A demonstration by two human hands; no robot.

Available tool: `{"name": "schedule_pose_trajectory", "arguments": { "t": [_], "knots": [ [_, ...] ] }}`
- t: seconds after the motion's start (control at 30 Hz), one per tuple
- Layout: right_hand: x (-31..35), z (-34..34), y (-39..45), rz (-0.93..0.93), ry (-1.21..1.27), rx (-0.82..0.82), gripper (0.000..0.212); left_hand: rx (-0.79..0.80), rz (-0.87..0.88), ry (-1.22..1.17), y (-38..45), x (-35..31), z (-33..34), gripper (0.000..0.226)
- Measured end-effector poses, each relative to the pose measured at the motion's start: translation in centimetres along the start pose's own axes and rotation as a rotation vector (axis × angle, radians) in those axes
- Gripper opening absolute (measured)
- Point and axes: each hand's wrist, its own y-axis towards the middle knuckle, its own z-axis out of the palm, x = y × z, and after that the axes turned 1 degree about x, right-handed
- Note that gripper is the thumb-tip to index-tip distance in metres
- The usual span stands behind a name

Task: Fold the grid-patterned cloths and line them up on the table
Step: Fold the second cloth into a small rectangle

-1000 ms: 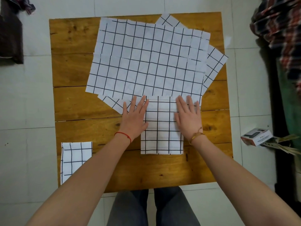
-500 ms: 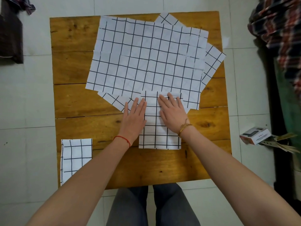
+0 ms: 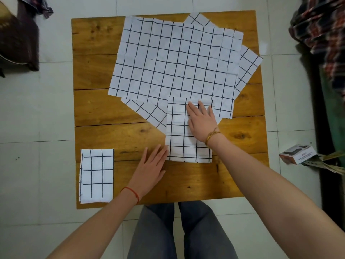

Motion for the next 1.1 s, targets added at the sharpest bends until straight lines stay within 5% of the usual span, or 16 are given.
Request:
{"name": "schedule_pose_trajectory", "arguments": {
  "t": [0.17, 0.27, 0.43, 0.6, 0.83, 1.1],
  "knots": [
    [-0.5, 0.1, 0.0, -0.034, -0.002, -0.023, 0.055, -0.012, -0.025, -0.076, -1.1, -0.4, 0.0, 0.061],
    [-1.3, 0.0, -0.5, -0.04, 0.129, -0.187, 0.052, -0.119, -0.05, -0.168, -0.2, -0.8, -1.0, 0.05],
    [-3.3, 0.3, -2.9, 0.296, 0.379, -0.453, 0.022, -0.323, -0.247, -0.447, 3.1, -1.0, -3.8, 0.035],
    [-4.5, 1.6, -4.8, 0.627, 0.678, -0.36, 0.013, -0.36, -0.458, -0.613, 7.4, -1.0, -6.0, 0.03],
    [-3.6, 2.1, -3.9, 0.72, 0.887, -0.255, 0.015, -0.331, -0.697, -0.864, 10.6, -1.1, -6.4, 0.016],
    [-3.0, 1.0, -3.9, 0.694, 1.032, -0.287, 0.013, -0.333, -0.691, -1.244, 10.6, -0.5, -7.8, 0.023]
  ]
}}
